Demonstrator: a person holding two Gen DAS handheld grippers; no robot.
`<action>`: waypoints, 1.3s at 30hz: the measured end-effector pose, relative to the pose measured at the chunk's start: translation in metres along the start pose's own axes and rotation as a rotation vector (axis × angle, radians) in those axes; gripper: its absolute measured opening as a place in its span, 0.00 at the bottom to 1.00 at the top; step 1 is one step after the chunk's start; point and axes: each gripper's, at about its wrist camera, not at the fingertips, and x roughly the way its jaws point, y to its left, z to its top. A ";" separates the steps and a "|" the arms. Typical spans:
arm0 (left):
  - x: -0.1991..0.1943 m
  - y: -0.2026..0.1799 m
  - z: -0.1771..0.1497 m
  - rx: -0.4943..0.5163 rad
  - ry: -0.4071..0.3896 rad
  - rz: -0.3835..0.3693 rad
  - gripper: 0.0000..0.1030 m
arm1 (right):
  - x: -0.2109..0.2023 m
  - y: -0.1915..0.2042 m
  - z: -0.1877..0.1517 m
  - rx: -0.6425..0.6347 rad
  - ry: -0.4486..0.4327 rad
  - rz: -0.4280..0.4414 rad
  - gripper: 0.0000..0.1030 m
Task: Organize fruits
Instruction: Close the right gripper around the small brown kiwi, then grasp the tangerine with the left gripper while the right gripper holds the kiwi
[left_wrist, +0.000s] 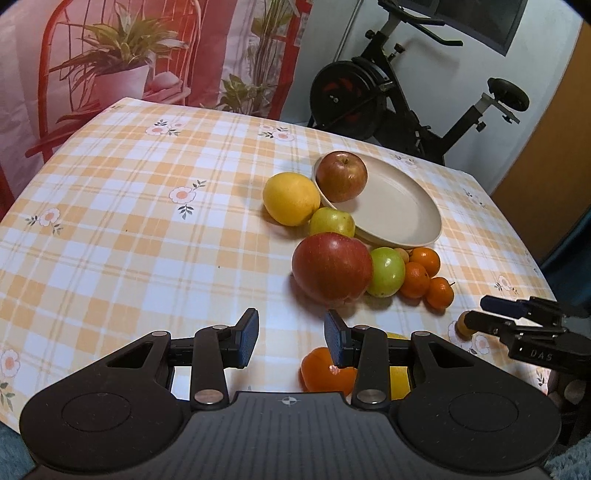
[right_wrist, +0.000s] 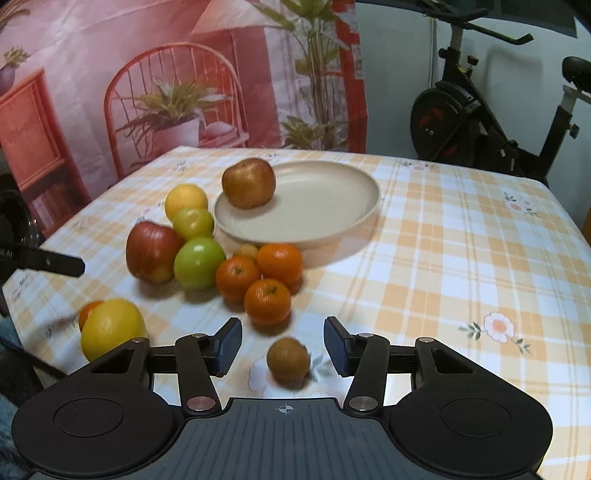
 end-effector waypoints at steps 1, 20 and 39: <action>0.000 0.000 -0.001 -0.003 0.001 -0.001 0.40 | 0.000 0.000 -0.001 -0.004 0.003 -0.003 0.43; 0.005 0.001 -0.016 -0.043 0.062 -0.046 0.40 | 0.005 -0.007 -0.014 0.003 0.016 0.021 0.24; 0.020 -0.007 -0.020 -0.019 0.131 -0.098 0.41 | 0.006 -0.007 -0.014 0.003 0.017 0.027 0.24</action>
